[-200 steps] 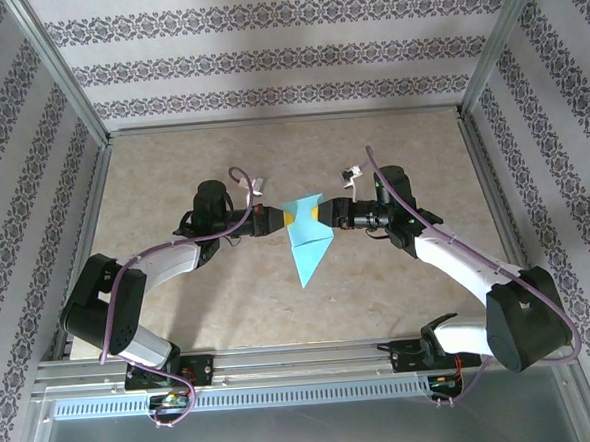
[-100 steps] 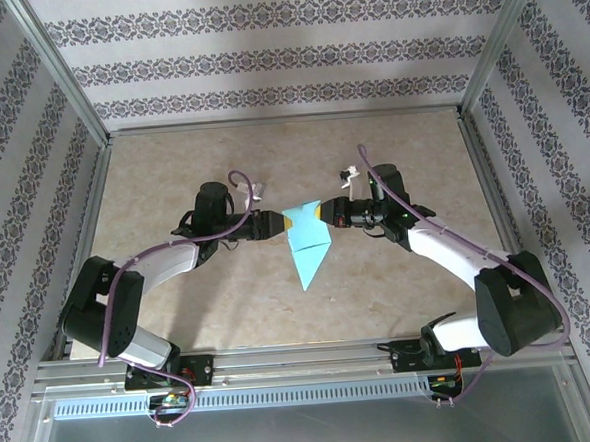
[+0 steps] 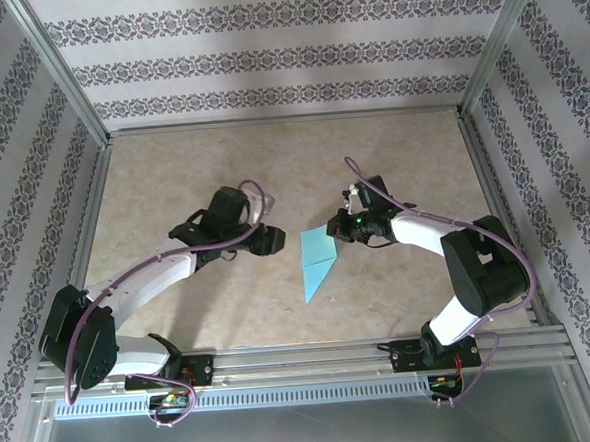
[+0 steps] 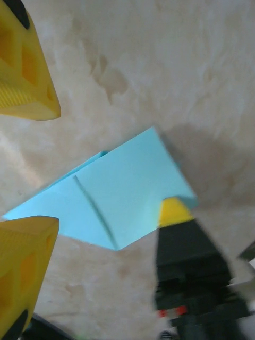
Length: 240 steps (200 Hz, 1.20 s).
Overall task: Fold a paper plane with a square sheet of paper (fold left side to right side)
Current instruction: Place the paper at the center of the table, then fold the wing for the fifth time at the center of the table.
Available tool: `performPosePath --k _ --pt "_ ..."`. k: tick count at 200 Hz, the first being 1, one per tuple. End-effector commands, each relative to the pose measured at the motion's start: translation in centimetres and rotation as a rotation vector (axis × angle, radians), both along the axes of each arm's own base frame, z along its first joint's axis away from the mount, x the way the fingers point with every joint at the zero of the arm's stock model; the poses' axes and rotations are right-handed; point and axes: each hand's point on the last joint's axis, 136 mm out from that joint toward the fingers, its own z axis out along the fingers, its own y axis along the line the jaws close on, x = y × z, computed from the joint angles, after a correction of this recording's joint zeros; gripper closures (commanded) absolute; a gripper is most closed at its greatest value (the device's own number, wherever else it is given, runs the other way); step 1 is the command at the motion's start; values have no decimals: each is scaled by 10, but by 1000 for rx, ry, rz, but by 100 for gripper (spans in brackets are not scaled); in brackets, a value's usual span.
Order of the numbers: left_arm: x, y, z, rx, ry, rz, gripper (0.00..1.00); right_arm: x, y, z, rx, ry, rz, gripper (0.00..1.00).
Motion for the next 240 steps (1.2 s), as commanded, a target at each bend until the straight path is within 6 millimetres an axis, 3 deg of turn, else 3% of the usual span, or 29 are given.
performPosePath --k 1,55,95,161,240 --pt "-16 -10 -13 141 -33 -50 49 5 -10 3 -36 25 -62 100" --pt "-49 -75 -37 309 -112 -207 44 2 -12 3 -40 74 -90 99" --pt "-53 -102 -62 418 -129 -261 40 -1 -12 -2 -39 85 -101 99" --pt "-42 -94 -100 669 -170 -270 39 -2 -13 -5 -41 90 -107 99" --pt "-46 -97 -112 664 -141 -284 72 -2 -16 -15 -66 105 -112 99"
